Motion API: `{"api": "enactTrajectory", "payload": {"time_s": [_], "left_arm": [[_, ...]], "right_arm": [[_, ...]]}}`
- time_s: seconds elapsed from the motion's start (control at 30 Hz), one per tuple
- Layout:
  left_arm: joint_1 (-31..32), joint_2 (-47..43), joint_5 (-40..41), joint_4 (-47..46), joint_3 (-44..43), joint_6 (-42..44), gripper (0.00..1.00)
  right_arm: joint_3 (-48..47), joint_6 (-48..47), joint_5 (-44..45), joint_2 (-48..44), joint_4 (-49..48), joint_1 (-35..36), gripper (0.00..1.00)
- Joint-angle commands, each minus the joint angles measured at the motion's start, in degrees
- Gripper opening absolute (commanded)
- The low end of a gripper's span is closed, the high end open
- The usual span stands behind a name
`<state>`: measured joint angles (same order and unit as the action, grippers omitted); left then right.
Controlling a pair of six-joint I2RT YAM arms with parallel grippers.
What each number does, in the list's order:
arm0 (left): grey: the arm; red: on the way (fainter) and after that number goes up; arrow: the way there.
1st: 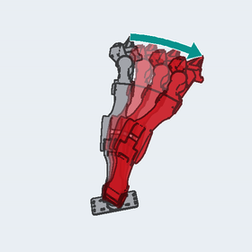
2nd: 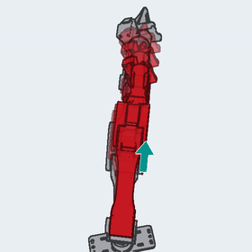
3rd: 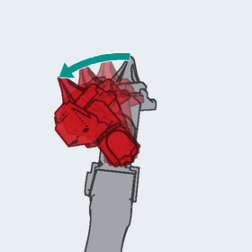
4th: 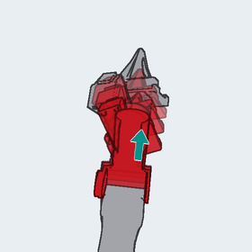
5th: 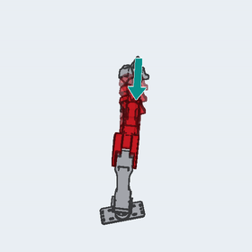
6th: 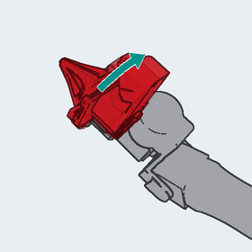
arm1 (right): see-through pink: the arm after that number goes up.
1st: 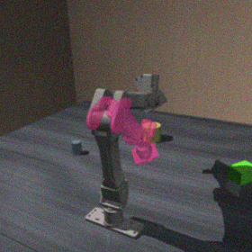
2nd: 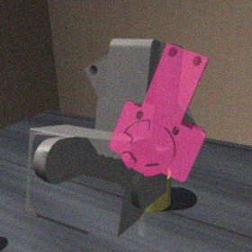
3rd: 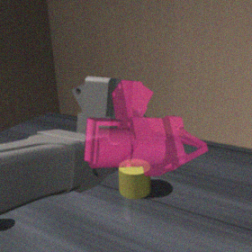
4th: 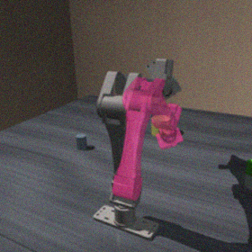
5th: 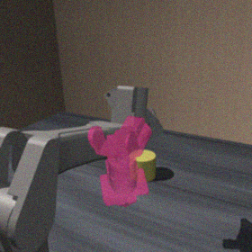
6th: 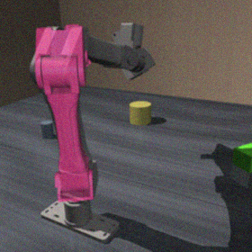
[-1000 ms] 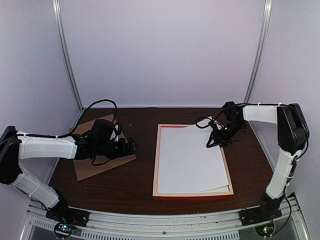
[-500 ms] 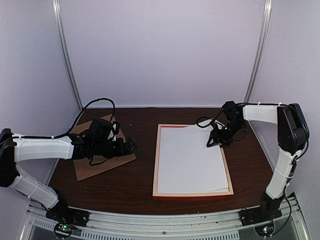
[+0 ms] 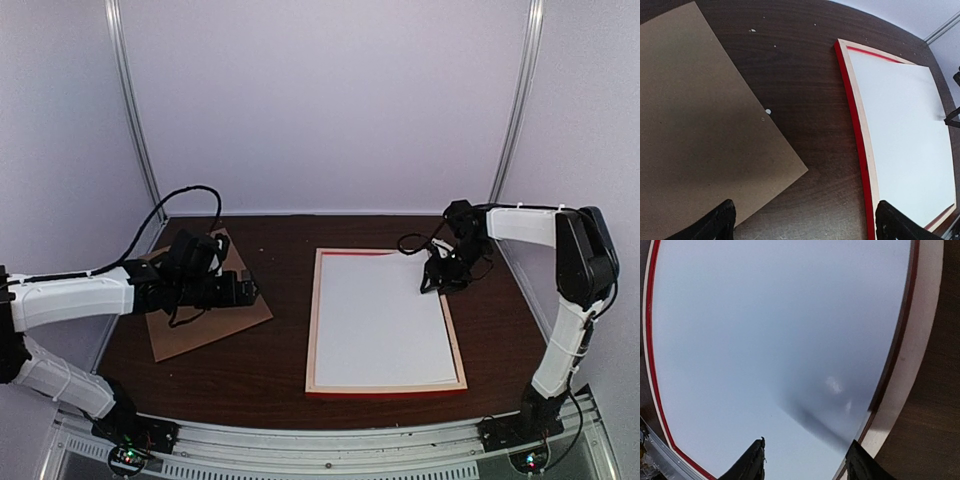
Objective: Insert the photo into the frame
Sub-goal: Place the photo on the mat board.
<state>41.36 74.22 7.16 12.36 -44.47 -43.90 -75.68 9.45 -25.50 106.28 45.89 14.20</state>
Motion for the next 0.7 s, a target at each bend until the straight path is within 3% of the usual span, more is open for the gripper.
{"api": "enactTrajectory", "payload": {"time_s": [0.0,0.23,0.67], "left_arm": [[-0.87,-3.01,7.10,6.35,-3.86,5.80,0.98],[-7.28,-5.65,5.63,10.56,-4.37,7.91,0.98],[-26.89,-7.15,-10.72,16.04,-2.70,9.35,0.98]], "right_arm": [[-1.92,0.43,7.33,-3.09,1.70,-0.27,0.56],[-1.67,1.18,11.45,-6.32,1.43,-0.03,0.58],[-4.48,2.81,11.01,-9.15,-1.96,8.86,0.59]]}}
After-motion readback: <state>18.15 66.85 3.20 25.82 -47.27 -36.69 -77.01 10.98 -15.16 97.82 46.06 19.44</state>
